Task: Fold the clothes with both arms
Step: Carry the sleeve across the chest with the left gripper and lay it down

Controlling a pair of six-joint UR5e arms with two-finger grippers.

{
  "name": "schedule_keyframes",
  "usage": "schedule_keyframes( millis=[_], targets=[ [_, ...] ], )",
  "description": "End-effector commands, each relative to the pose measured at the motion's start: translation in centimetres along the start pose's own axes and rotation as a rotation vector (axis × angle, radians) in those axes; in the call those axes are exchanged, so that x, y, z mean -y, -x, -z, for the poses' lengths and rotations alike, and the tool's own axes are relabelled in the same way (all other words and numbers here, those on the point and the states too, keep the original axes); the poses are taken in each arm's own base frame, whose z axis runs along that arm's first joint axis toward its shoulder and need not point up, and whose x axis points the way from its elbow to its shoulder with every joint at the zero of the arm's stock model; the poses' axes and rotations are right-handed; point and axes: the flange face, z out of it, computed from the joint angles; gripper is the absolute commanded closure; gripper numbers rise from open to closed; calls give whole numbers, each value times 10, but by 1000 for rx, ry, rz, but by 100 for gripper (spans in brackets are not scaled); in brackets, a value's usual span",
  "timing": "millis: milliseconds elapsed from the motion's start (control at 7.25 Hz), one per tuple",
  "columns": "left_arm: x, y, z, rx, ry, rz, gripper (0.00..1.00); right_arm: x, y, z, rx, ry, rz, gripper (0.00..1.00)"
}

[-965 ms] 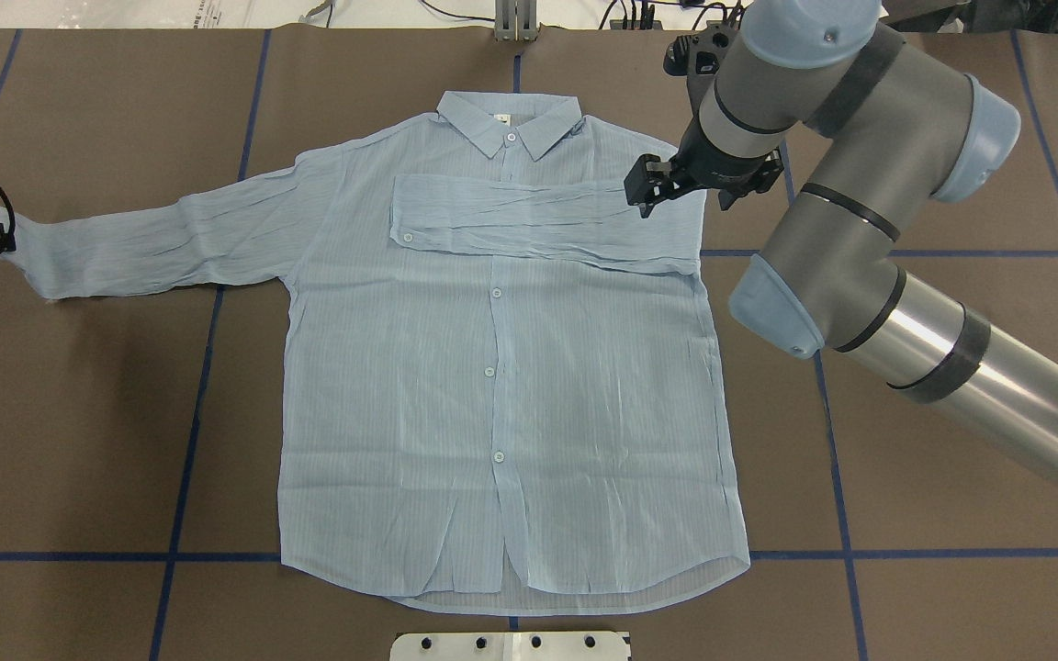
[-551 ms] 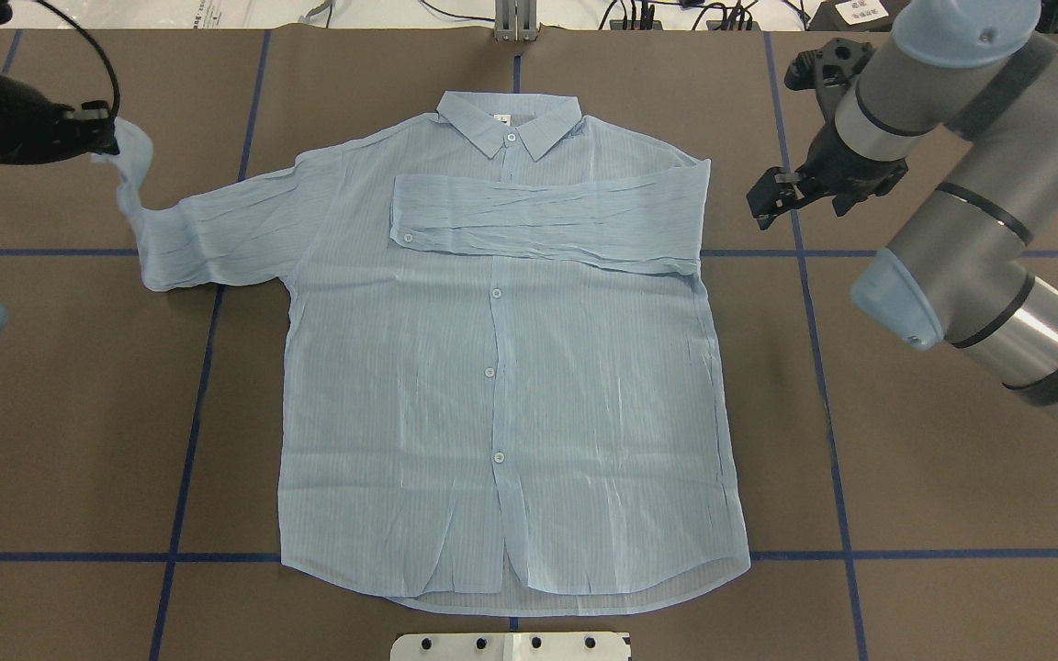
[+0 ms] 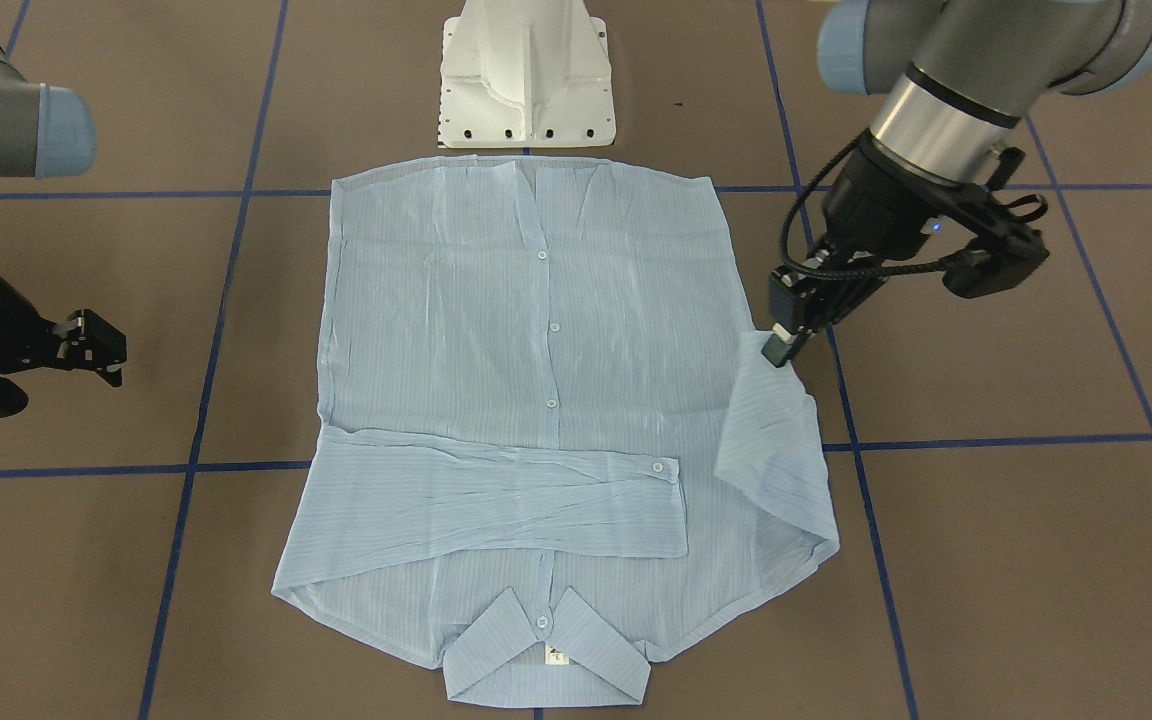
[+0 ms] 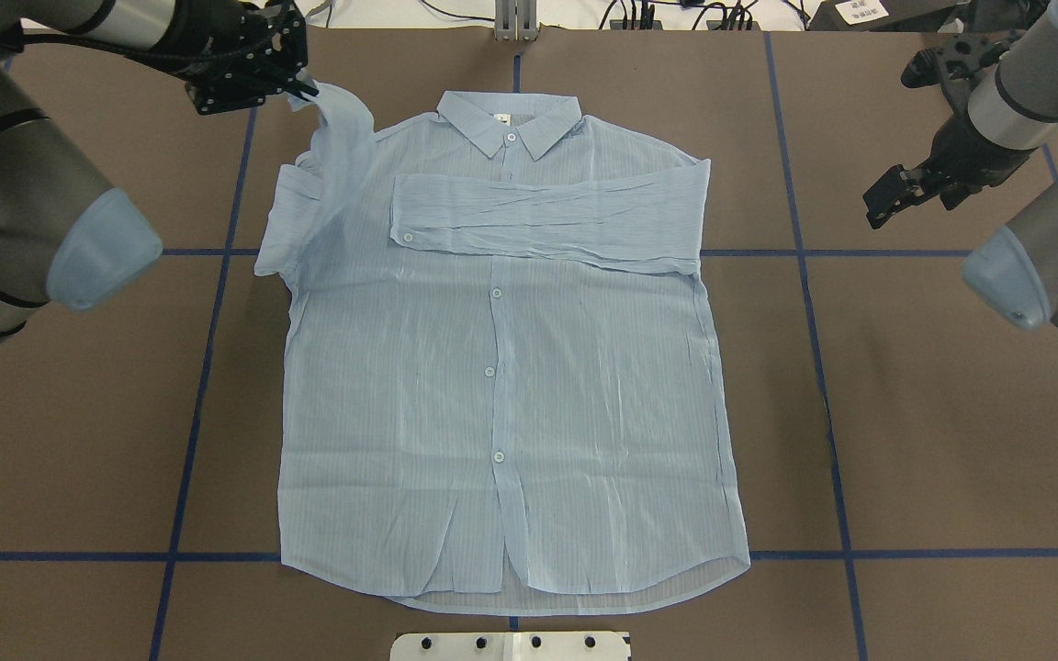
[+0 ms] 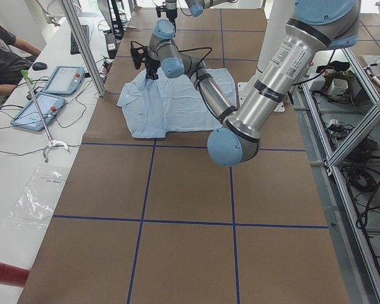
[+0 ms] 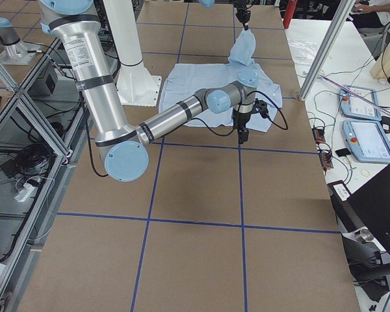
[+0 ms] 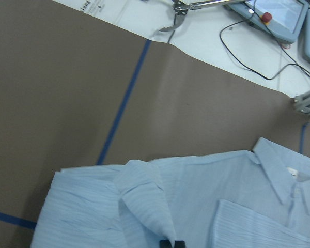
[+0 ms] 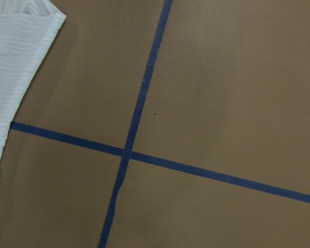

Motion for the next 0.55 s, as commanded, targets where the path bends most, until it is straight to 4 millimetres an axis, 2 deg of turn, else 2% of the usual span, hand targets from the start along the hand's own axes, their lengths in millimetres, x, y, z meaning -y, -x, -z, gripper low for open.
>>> schedule_keyframes(
  millis=[0, 414],
  targets=[
    [-43, -26, -22, -58, 66, 82, 100, -2, -9, 1, -3, 1, 9, 0],
    [-93, -18, -90, -92, 32, 169, 100, -2, -10, -2, -5, 5, 6, 0]
  ],
)
